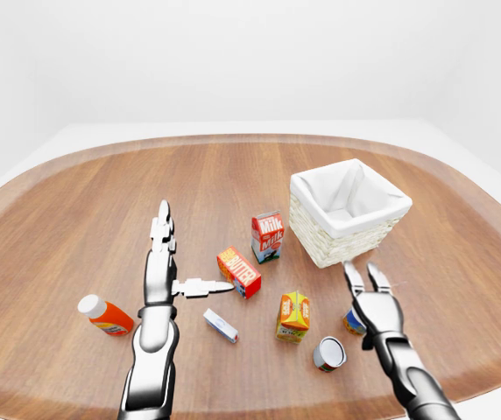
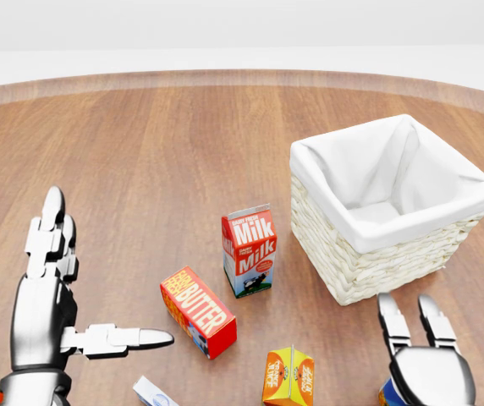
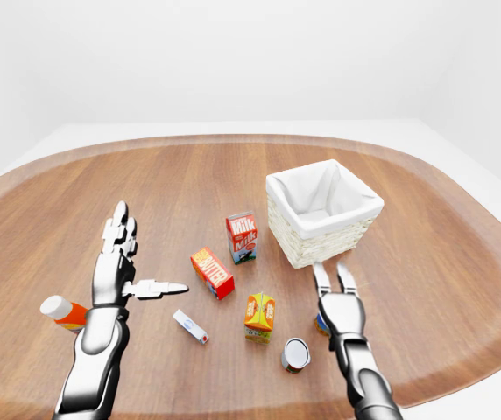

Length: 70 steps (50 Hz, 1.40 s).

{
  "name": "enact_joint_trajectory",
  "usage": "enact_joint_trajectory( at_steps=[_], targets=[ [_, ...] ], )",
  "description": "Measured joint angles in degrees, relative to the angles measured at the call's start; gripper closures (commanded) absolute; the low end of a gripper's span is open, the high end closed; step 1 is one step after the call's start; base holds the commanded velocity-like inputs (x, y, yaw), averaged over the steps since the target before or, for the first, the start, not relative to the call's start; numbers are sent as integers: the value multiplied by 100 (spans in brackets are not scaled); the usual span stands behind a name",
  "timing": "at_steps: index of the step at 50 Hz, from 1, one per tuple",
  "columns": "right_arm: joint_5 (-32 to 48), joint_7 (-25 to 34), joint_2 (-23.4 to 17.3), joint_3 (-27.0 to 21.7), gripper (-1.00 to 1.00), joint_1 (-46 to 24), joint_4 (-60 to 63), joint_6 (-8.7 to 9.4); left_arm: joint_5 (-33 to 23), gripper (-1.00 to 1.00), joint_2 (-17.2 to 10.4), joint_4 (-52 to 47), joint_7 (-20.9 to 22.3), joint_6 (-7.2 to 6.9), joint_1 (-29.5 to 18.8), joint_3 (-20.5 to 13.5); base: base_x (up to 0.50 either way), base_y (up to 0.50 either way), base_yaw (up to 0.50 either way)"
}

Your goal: Pick up the alphabet soup and the tomato sauce, and put them in the basket.

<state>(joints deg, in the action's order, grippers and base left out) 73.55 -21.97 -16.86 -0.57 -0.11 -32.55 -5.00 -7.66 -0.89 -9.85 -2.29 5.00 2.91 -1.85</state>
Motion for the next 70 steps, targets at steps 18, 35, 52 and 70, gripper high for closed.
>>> enact_joint_trajectory(
  at_steps=[18,35,52,70],
  targets=[
    [4,-179,-26,104,-100,-122,-363,0,-8,-100,3,-13,1,0,11,7,0,0,0],
    [18,-208,-33,173,100,-142,-502,0,-13,-100,8,-101,3,0,17,15,0,0,0],
    [-215,-83,-25,185,100,-94,-401,0,-16,-100,9,-135,3,0,18,18,0,0,0],
    [-315,860,113,-320,100,603,1378,0,-28,-100,11,-122,-4,0,25,26,0,0,0]
  ],
)
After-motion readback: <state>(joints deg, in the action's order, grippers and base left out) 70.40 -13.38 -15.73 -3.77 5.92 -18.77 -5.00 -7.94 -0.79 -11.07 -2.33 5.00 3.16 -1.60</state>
